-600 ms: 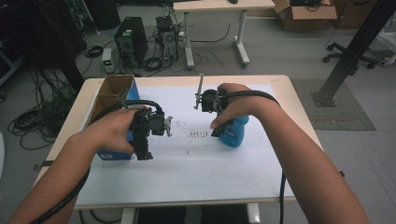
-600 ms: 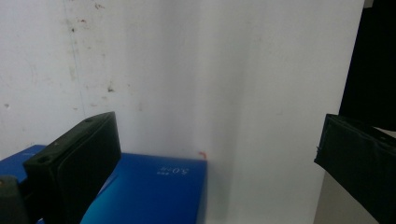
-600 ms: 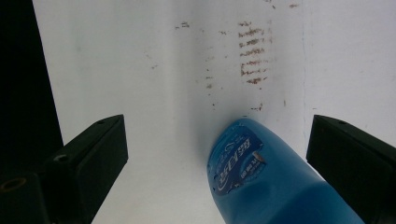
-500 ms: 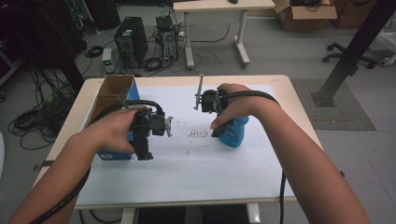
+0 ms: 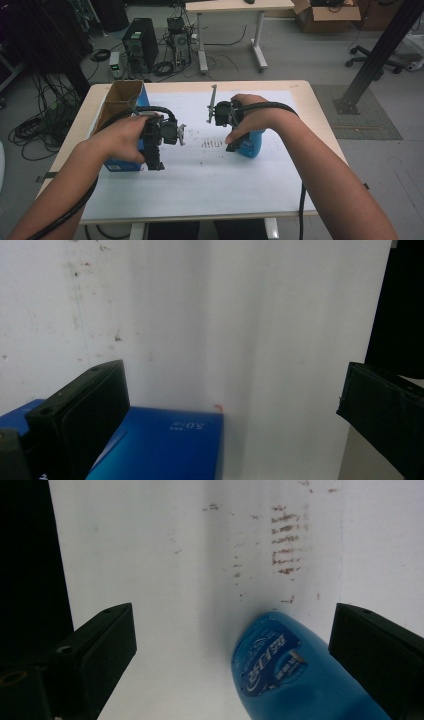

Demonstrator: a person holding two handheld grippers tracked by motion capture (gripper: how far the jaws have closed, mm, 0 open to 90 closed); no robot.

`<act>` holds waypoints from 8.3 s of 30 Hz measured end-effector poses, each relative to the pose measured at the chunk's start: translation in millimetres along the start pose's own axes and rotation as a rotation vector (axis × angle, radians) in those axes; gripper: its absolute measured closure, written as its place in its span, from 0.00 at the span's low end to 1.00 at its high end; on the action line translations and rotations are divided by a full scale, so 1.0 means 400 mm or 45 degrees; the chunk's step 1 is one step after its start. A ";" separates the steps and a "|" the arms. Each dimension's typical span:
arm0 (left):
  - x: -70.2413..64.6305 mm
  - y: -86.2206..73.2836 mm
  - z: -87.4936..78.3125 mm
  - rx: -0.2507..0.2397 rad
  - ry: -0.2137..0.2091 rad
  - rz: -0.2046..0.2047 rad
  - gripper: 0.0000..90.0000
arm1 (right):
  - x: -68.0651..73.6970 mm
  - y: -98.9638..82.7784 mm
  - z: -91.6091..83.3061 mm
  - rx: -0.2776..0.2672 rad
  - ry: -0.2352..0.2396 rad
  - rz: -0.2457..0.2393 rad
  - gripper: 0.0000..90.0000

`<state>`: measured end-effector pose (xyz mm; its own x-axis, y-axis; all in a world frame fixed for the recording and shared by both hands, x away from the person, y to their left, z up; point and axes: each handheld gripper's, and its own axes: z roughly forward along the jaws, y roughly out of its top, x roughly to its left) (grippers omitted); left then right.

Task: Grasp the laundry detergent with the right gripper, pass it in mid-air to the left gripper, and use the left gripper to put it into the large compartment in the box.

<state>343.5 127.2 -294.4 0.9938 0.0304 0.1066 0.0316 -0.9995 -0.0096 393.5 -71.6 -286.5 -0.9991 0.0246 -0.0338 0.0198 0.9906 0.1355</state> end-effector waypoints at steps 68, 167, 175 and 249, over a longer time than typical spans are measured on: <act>-0.023 0.030 -0.034 0.012 0.024 0.025 0.00 | 0.129 -0.434 0.149 -0.546 -0.118 0.503 0.03; -0.024 0.024 -0.028 0.018 0.016 0.014 0.00 | 0.025 -0.383 0.315 -1.145 -0.416 0.835 0.26; -0.025 0.021 -0.029 0.012 0.020 0.010 0.00 | 0.024 -0.381 0.321 -1.142 -0.427 0.838 0.34; -0.032 0.132 -0.120 -0.011 0.053 0.090 0.00 | 0.172 -0.294 0.212 -1.158 -0.033 0.181 0.49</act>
<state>327.4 73.5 -248.5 0.9883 -0.0410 0.1469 -0.0400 -0.9992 -0.0098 325.7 -175.1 -388.7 -0.9881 0.1520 0.0223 0.0950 0.4907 0.8661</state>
